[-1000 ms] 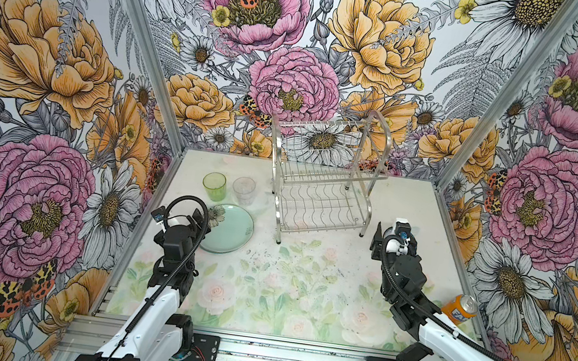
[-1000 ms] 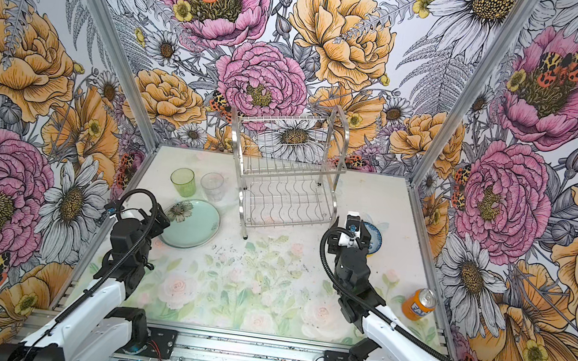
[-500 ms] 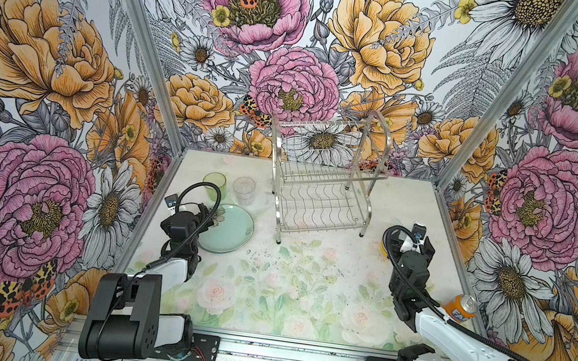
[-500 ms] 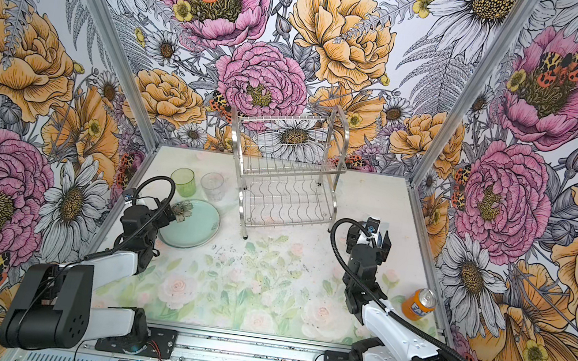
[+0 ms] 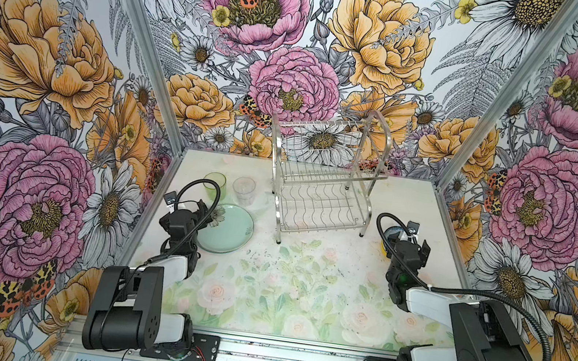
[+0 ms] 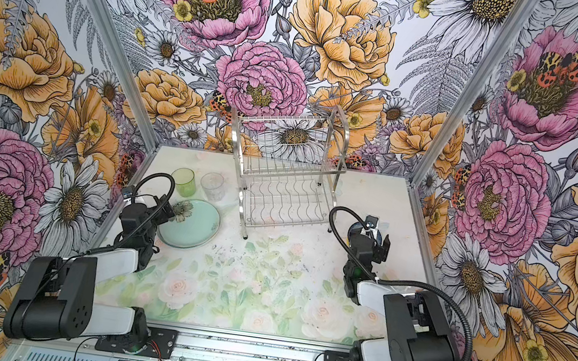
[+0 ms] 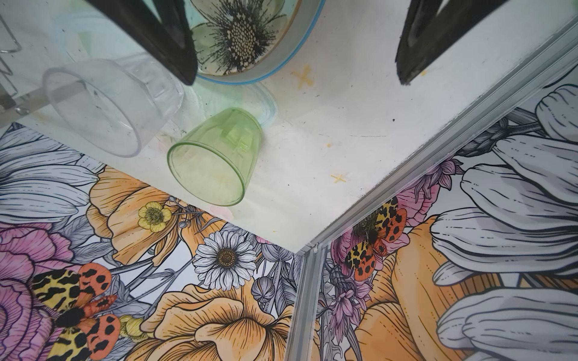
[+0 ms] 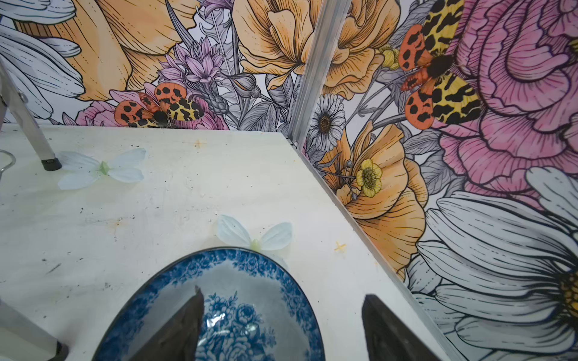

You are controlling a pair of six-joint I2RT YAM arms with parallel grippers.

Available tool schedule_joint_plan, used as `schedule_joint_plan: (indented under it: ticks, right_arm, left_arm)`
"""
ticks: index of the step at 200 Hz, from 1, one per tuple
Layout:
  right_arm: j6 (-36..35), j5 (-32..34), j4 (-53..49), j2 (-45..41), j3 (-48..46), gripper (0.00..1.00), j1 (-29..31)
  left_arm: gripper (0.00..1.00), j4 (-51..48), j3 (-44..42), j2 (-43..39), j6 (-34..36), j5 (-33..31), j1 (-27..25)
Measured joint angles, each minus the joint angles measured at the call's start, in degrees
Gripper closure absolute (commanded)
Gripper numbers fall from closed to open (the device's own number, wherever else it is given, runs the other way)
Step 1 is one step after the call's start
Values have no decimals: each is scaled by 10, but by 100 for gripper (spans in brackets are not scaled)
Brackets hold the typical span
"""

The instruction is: Unload the mixed dishes from the dish rack

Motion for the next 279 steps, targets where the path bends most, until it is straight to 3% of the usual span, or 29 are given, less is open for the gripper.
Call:
schedule_joint_plan:
  ticks: [46, 120, 171, 235, 279]
  right_arm:
    - [-8, -12, 45, 32, 2, 14, -7]
    - [-8, -40, 59, 33, 2, 6, -20]
    - [-8, -91, 60, 33, 2, 3, -37]
    - [0, -250, 91, 50, -20, 0, -101]
    - [3, -286, 94, 51, -20, 0, -101]
  left_arm:
    - [1, 95, -51, -3, 38, 2, -16]
    - [1, 242, -63, 107, 80, 57, -23]
    - [1, 219, -25, 124, 101, 104, -24]
    - [1, 208, -21, 124, 110, 121, -24]
    - [1, 190, -12, 124, 116, 119, -36]
